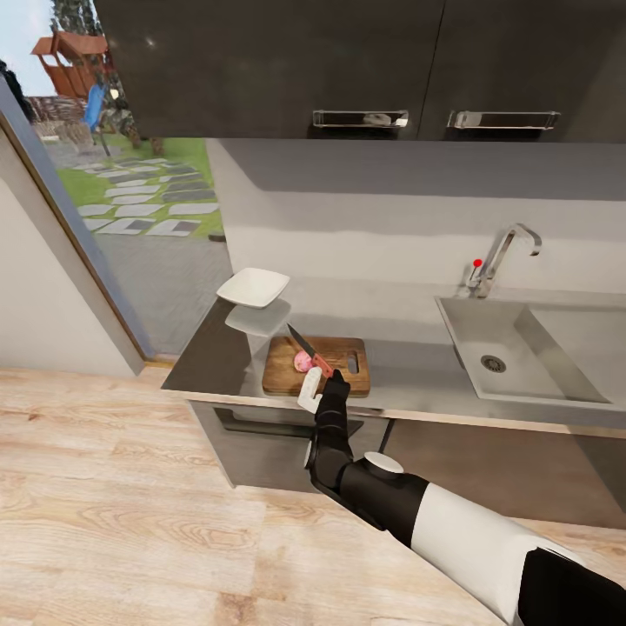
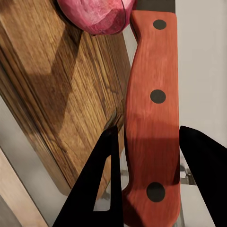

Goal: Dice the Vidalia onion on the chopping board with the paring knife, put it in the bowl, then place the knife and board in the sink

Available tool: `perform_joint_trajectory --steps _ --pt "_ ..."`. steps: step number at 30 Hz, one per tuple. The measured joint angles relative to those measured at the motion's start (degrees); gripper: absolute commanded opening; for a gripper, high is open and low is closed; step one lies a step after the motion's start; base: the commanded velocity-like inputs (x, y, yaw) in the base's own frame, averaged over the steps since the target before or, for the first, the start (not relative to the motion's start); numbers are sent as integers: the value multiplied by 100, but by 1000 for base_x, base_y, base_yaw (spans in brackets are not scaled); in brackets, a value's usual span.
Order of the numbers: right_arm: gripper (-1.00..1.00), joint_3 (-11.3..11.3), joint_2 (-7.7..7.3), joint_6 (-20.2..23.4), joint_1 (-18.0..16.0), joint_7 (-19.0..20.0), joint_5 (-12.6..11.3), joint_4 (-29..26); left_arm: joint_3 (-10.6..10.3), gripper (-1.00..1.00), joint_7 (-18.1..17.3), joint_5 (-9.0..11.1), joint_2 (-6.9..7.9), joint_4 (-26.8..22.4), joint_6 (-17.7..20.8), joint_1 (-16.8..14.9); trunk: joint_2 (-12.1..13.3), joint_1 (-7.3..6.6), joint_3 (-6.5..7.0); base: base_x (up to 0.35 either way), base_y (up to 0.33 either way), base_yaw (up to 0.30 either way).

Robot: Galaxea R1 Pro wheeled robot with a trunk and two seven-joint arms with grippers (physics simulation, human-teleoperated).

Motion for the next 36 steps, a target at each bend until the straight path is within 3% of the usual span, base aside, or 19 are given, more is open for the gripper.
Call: perform_joint_trajectory --steps 31,34,36 --pt "-100 -29 7 -49 1 -9 -69 -41 0 100 0 0 1 1 0 0 0 0 0 0 0 0" --pt "-100 -188 12 -77 0 -17 -58 -120 0 100 0 0 1 4 0 0 0 0 0 0 0 0" --pt "-100 -601 18 -89 -1 -14 -43 -245 0 100 0 0 1 7 0 0 0 0 0 0 0 0"
